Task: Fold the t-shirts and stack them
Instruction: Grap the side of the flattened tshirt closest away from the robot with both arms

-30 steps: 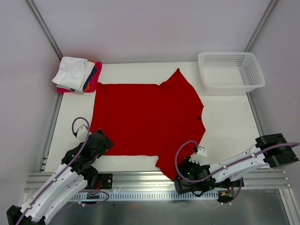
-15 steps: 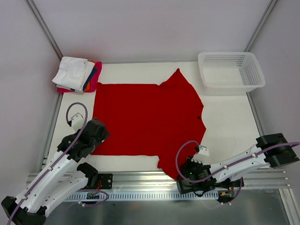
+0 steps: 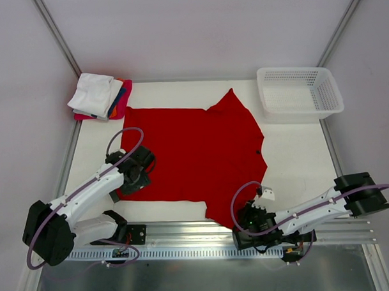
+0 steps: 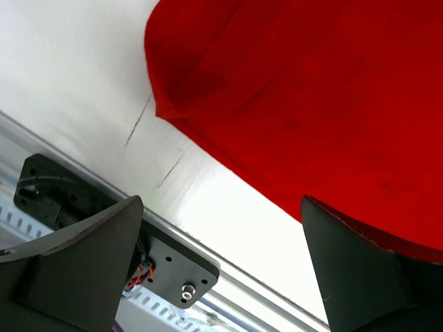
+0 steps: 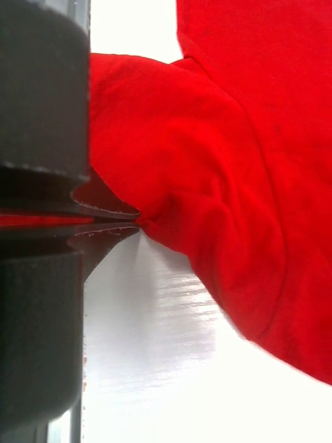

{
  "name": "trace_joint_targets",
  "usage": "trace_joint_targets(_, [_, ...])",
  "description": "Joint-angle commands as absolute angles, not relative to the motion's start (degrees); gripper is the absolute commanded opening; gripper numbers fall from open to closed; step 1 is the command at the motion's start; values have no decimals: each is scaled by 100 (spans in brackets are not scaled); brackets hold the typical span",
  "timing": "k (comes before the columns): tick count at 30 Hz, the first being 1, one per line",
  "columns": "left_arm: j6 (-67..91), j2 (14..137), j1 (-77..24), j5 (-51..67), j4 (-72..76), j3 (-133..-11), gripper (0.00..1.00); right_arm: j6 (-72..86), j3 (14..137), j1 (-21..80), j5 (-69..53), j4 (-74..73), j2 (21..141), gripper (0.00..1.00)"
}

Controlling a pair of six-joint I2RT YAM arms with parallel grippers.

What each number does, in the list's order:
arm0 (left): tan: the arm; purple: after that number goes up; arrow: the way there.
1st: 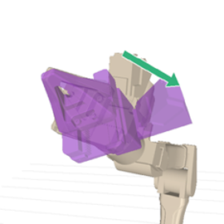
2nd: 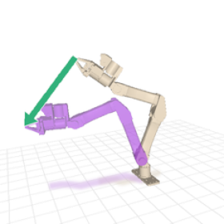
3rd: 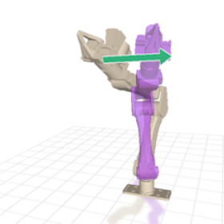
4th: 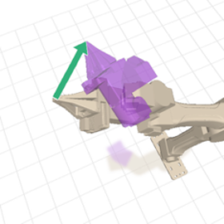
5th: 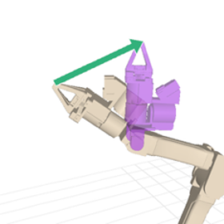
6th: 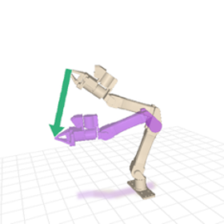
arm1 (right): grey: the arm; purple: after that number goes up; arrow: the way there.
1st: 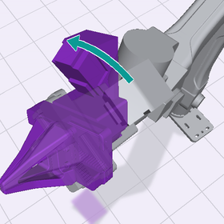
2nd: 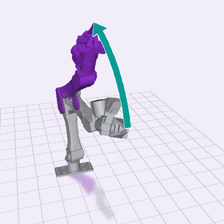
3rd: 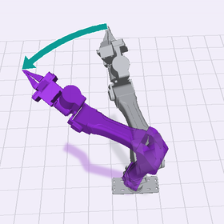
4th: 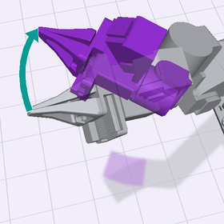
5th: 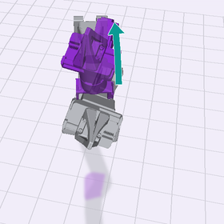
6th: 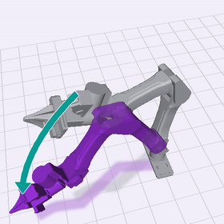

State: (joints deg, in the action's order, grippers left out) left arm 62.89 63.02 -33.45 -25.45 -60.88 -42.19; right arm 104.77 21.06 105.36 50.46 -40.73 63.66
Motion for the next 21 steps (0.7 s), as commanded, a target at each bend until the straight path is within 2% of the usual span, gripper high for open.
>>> trace_joint_targets(1, [6775,6539,-3410,-2610,-6819,-4570,99,10583,2171,10442,5388,-4070,6460,0])
trace_joint_targets(7, [7549,6618,-3393,-2882,-7093,-4220,99,10257,1811,10397,5423,-3648,6215,1])
trace_joint_targets(12, [7321,7749,-3428,-2865,-6873,-4175,99,9941,1328,10397,5379,-3017,5889,0])
trace_joint_targets(21, [7234,8796,-3454,-3278,-6900,-4499,99,9431,739,10397,5405,-2084,5758,0])
